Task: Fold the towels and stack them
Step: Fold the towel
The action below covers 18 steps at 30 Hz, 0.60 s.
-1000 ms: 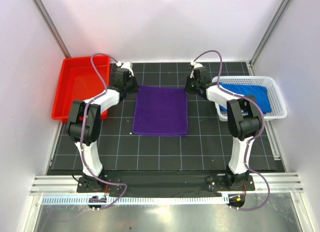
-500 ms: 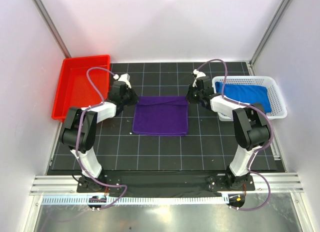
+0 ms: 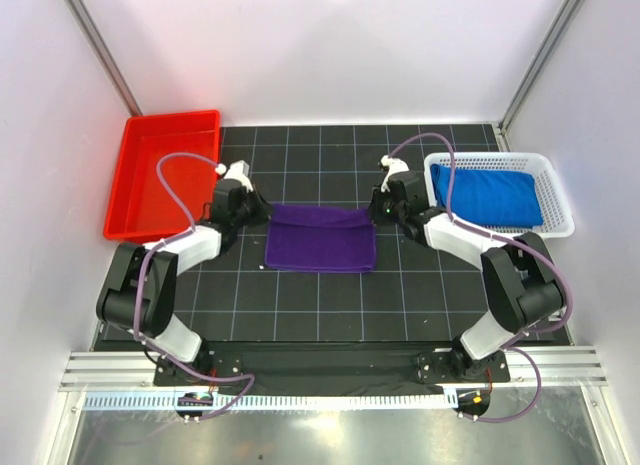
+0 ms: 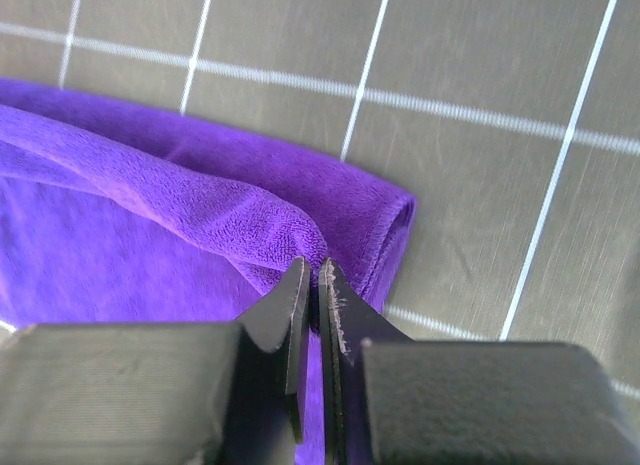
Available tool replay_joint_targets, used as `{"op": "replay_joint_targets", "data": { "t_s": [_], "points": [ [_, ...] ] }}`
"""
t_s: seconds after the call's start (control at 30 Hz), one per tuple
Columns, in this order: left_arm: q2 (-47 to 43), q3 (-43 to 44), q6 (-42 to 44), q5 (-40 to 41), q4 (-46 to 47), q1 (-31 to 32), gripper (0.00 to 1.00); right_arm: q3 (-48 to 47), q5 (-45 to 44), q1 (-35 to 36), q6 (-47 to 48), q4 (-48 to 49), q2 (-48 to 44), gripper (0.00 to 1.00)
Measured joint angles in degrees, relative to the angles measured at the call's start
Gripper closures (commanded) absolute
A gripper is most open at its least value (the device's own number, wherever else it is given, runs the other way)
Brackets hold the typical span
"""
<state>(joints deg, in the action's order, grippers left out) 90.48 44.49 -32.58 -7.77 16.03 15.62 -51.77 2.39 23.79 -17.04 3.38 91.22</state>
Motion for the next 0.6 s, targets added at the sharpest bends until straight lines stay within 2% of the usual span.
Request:
{"op": "replay_joint_targets", "data": {
  "t_s": [0.3, 0.6],
  "points": [
    [-6.27, -6.64, -1.95, 0.04, -0.42, 0.5, 1.0, 7.28, -2.12, 1.68, -1.18, -0.33, -5.64, 0.99],
    [-10.1, -9.53, -2.58, 0.26, -0.87, 1.31, 1.0, 11.19, -2.67, 3.17, -2.21, -0.15, -9.29, 0.99]
  ]
}}
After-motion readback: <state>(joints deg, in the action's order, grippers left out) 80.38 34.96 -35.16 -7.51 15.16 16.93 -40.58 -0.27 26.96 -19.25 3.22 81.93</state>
